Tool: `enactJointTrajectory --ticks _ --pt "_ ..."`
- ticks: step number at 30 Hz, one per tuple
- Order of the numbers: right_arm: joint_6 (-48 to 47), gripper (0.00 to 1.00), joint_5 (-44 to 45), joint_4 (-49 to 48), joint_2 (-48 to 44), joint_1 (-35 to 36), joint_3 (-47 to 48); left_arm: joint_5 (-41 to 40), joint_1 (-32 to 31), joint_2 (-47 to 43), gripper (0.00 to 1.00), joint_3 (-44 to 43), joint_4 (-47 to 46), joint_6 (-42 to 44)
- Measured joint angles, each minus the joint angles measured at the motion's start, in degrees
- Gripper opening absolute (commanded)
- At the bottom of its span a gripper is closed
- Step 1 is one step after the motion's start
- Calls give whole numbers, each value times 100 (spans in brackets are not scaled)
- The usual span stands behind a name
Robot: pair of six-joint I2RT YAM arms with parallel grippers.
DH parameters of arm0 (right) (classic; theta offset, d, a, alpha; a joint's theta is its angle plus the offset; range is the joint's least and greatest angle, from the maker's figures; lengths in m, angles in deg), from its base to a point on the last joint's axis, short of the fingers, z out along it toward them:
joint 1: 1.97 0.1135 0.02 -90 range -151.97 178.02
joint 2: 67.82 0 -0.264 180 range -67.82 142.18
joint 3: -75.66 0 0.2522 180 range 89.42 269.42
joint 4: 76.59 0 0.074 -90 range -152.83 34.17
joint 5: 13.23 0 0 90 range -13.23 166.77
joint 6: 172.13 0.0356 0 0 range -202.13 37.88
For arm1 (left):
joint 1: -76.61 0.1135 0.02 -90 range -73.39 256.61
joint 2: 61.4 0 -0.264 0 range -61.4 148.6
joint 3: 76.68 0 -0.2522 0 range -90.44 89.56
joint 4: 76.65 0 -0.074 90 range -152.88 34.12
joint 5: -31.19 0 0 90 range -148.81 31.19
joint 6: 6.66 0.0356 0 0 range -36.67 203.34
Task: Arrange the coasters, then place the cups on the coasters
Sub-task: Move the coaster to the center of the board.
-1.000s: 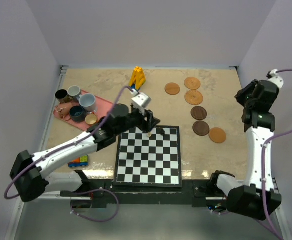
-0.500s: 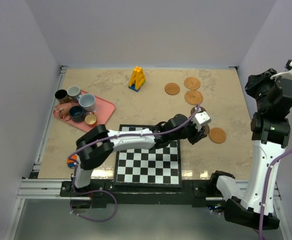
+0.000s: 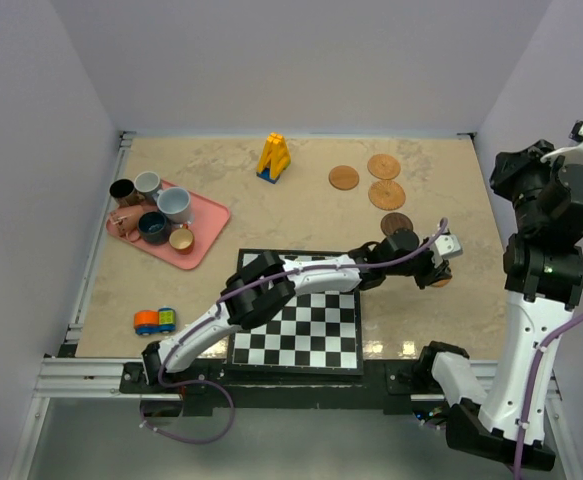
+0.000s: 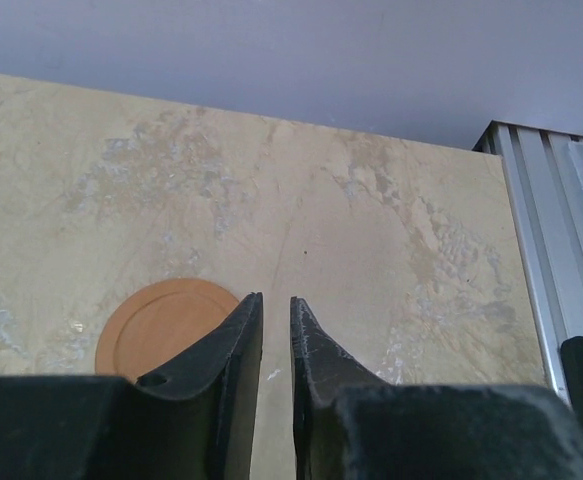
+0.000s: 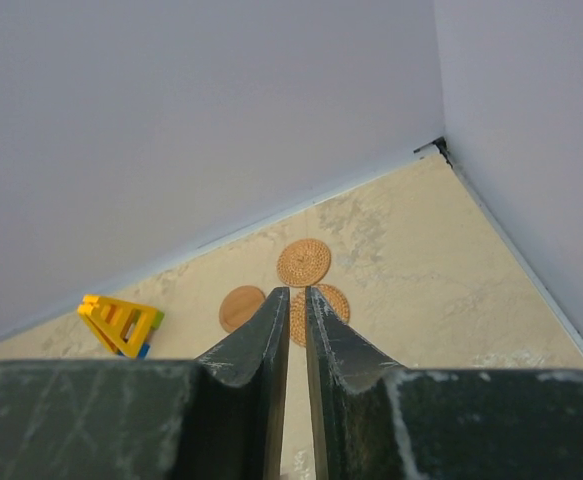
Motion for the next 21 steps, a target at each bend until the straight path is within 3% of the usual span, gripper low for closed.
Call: enactJointTrajectory --ticks 11,21 --pt "-31 13 -164 81 -13 57 28 120 105 964 15 -651 35 -2" --pt "-61 12 -238 79 -57 107 20 -35 181 1211 5 -846 17 50"
